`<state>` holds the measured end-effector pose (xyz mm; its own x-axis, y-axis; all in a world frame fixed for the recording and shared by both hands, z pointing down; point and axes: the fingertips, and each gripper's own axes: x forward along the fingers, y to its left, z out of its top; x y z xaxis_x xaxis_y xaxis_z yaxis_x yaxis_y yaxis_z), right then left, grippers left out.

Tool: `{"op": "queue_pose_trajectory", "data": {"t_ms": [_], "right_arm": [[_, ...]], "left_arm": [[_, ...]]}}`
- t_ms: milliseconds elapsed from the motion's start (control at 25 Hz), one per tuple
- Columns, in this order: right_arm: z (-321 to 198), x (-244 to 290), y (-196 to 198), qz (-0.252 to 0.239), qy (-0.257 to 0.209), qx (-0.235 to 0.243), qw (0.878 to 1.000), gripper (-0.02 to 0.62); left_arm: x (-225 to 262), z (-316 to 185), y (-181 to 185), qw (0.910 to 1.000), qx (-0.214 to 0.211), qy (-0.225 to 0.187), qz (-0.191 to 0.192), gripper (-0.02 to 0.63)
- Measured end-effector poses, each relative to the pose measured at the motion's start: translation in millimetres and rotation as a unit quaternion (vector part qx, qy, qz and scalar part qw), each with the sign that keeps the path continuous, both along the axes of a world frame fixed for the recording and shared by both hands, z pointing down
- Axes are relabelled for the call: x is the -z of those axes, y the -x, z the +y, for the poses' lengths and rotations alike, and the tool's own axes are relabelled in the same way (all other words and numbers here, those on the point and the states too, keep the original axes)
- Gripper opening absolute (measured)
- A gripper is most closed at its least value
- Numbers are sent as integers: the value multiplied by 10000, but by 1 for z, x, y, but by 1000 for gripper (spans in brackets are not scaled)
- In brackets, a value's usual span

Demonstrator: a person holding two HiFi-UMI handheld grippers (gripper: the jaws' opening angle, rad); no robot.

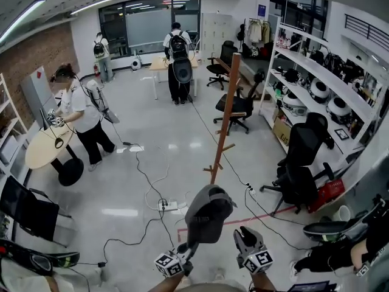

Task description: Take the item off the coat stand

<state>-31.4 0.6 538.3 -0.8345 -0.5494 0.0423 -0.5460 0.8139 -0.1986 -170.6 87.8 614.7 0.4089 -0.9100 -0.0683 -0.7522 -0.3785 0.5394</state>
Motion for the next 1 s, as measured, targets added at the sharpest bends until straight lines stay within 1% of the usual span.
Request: {"op": "queue_pose_trajectory", "data": {"t_ms": [160,320,400,520,640,720,840,1000], "right_arm": [[15,-11,8,138,76,-131,9998,97],[16,-13,14,142,55,-78,9999,97],[14,-11,14,108,86,-28,9999,97],[8,-2,12,-159,151,14,9998,97],[-9,12,5,-326,-40,21,9995,97],[-21,14,-3,-329,-84,18,9994,97],[-25,11,-14,-295,-55,16,9995,97],[-25,13,-23,-308,-122,-11,9995,97]], "left_arm": [[-11,15,13,9999,-71,58,142,34],[-18,15,23,9998,-100,159,36,34],[-19,16,27,9997,-27,228,-17,34],[-17,18,33,9994,152,298,-85,34],[-8,9,34,9991,373,224,-14,34],[-5,-1,29,9985,489,189,127,34],[-4,-7,22,9978,562,193,295,34],[0,-14,20,9980,570,131,236,34]]}}
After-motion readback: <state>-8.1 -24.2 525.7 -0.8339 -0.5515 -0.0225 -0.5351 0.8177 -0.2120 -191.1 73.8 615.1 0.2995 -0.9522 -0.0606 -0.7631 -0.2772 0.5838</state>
